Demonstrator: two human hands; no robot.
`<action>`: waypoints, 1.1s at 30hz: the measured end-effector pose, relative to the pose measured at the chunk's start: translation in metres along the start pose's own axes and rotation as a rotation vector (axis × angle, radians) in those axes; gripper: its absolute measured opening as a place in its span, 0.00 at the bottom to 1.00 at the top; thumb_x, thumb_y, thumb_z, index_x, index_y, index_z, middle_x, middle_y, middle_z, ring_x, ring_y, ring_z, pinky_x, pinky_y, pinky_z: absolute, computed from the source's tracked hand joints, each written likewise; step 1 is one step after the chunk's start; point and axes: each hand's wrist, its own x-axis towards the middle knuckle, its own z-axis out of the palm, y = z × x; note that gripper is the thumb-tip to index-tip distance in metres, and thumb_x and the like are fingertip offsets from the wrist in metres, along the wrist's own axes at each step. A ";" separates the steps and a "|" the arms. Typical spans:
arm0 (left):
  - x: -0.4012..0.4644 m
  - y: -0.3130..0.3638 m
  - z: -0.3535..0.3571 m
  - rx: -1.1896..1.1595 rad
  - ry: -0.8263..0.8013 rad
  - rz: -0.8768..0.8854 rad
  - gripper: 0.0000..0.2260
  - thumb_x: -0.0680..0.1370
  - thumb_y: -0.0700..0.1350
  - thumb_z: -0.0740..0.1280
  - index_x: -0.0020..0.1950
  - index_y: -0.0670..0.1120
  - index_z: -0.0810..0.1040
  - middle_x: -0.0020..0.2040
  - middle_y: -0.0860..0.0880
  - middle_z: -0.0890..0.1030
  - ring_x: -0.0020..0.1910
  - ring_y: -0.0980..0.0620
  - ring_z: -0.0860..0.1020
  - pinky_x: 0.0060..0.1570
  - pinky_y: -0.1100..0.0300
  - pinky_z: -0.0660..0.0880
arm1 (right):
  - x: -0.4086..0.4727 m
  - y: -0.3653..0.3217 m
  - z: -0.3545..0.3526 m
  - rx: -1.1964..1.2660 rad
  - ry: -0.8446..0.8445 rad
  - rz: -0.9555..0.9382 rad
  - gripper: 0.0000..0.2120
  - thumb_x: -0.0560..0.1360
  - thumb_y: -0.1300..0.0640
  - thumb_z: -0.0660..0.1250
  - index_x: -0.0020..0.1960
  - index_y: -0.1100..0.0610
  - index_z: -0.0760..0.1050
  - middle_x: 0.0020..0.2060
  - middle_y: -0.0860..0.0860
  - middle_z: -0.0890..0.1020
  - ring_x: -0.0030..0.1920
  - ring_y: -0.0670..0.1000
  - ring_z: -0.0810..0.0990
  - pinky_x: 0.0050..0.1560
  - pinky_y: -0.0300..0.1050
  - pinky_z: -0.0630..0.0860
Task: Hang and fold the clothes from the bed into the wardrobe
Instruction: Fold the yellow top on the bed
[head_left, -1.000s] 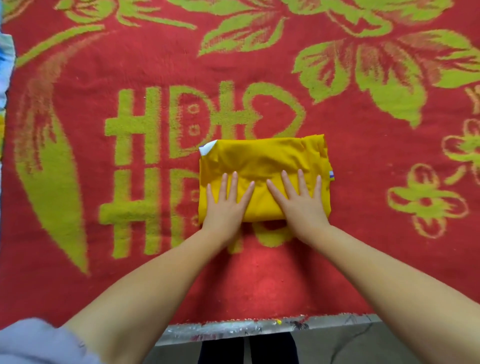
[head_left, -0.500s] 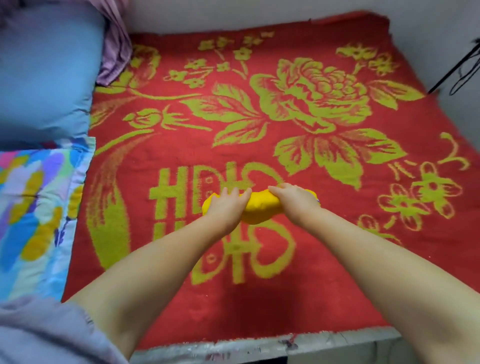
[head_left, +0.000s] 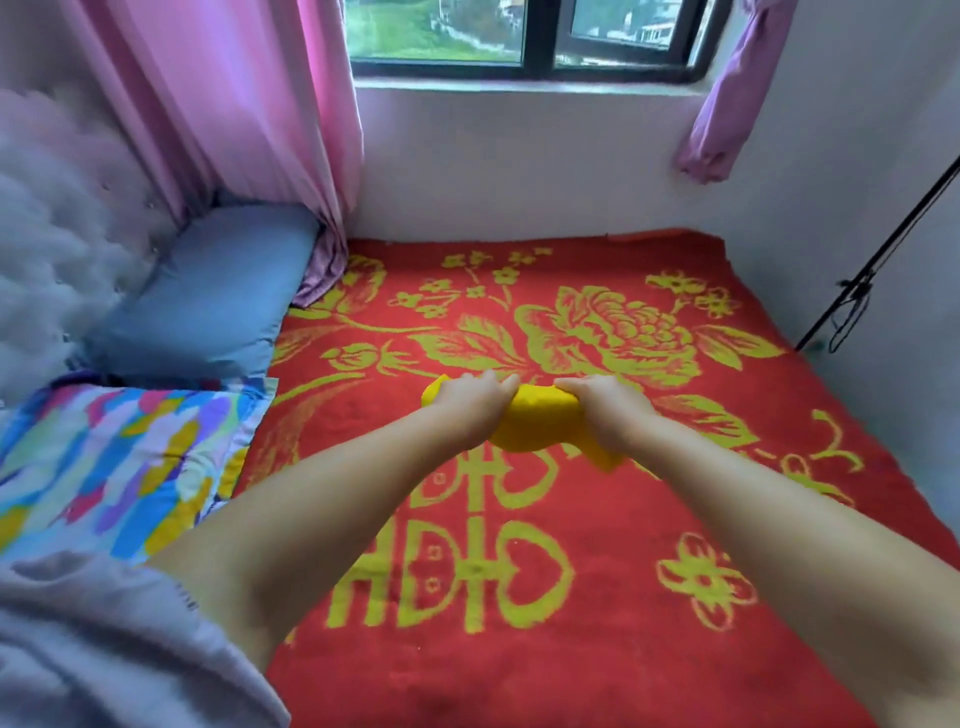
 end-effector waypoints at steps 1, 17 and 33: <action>-0.009 0.002 -0.003 -0.001 0.000 -0.027 0.30 0.77 0.35 0.63 0.76 0.49 0.56 0.63 0.41 0.70 0.59 0.39 0.74 0.44 0.50 0.72 | -0.003 -0.003 -0.006 -0.013 -0.002 -0.026 0.24 0.76 0.60 0.62 0.70 0.44 0.68 0.61 0.53 0.76 0.59 0.58 0.77 0.46 0.48 0.74; -0.326 0.039 0.030 -0.209 -0.049 -0.705 0.20 0.78 0.37 0.58 0.70 0.46 0.64 0.63 0.40 0.72 0.60 0.36 0.75 0.52 0.46 0.73 | -0.145 -0.175 0.009 -0.327 -0.176 -0.842 0.24 0.79 0.59 0.57 0.74 0.46 0.63 0.65 0.53 0.74 0.64 0.57 0.75 0.60 0.52 0.73; -0.901 0.186 0.107 -0.363 -0.293 -1.471 0.22 0.77 0.33 0.58 0.70 0.44 0.63 0.58 0.40 0.71 0.54 0.37 0.75 0.40 0.49 0.70 | -0.603 -0.505 0.166 -0.328 -0.383 -1.617 0.24 0.81 0.56 0.56 0.76 0.44 0.59 0.68 0.53 0.72 0.66 0.57 0.73 0.66 0.52 0.70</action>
